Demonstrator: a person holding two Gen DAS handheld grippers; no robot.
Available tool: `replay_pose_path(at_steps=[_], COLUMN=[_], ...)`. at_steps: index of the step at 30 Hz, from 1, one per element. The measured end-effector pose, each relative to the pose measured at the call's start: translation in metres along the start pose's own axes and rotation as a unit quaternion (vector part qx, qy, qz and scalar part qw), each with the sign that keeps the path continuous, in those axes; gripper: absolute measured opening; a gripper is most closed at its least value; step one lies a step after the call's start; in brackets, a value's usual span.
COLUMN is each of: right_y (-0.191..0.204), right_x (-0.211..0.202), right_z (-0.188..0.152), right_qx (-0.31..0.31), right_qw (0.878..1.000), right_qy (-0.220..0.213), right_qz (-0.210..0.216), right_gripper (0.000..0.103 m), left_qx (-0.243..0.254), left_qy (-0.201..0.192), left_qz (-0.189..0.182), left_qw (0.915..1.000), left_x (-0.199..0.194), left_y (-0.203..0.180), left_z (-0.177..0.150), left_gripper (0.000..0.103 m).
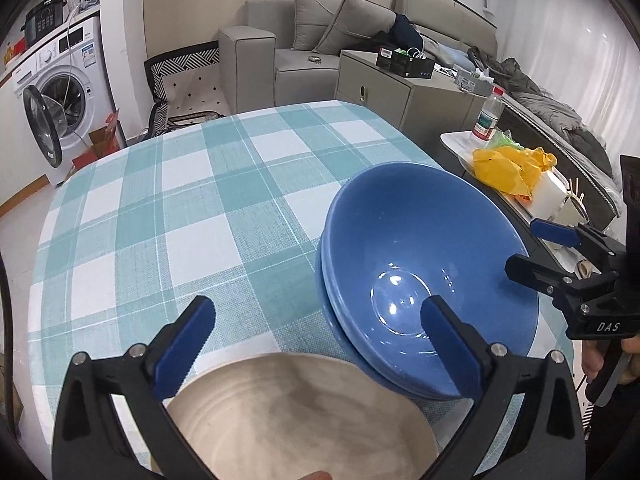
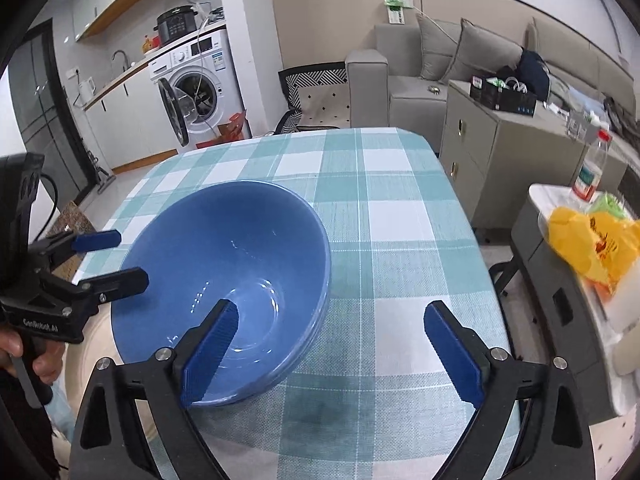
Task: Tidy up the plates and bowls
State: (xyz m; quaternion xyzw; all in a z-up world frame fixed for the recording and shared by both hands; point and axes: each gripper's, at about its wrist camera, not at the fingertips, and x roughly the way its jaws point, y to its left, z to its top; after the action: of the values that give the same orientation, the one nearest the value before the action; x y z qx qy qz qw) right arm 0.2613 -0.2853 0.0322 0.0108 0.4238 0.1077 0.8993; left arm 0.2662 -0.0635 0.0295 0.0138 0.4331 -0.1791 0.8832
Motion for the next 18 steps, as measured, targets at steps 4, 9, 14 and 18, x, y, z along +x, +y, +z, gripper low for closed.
replay_pose_path(at_steps=[4, 9, 14, 18], right_y=[-0.004, -0.008, -0.011, -0.013], right_x=[0.006, 0.012, 0.017, 0.018], right_z=[-0.003, -0.006, -0.008, -0.011], right_qx=[0.010, 0.023, 0.030, 0.040], right_qw=[1.000, 0.999, 0.999, 0.998], right_qy=[0.007, 0.014, 0.018, 0.016], right_qz=[0.007, 0.029, 0.037, 0.051], right_gripper=[0.096, 0.096, 0.096, 0.096], left_qx=[-0.010, -0.019, -0.012, -0.016], left_qy=[0.008, 0.013, 0.009, -0.002], left_qz=[-0.014, -0.027, -0.022, -0.036], left_qw=[0.9998, 0.9994, 0.9997, 0.9992], left_x=[0.006, 0.011, 0.013, 0.012], left_y=[0.001, 0.001, -0.002, -0.001], left_z=[-0.001, -0.003, -0.002, -0.002], left_gripper=[0.103, 0.103, 0.103, 0.103])
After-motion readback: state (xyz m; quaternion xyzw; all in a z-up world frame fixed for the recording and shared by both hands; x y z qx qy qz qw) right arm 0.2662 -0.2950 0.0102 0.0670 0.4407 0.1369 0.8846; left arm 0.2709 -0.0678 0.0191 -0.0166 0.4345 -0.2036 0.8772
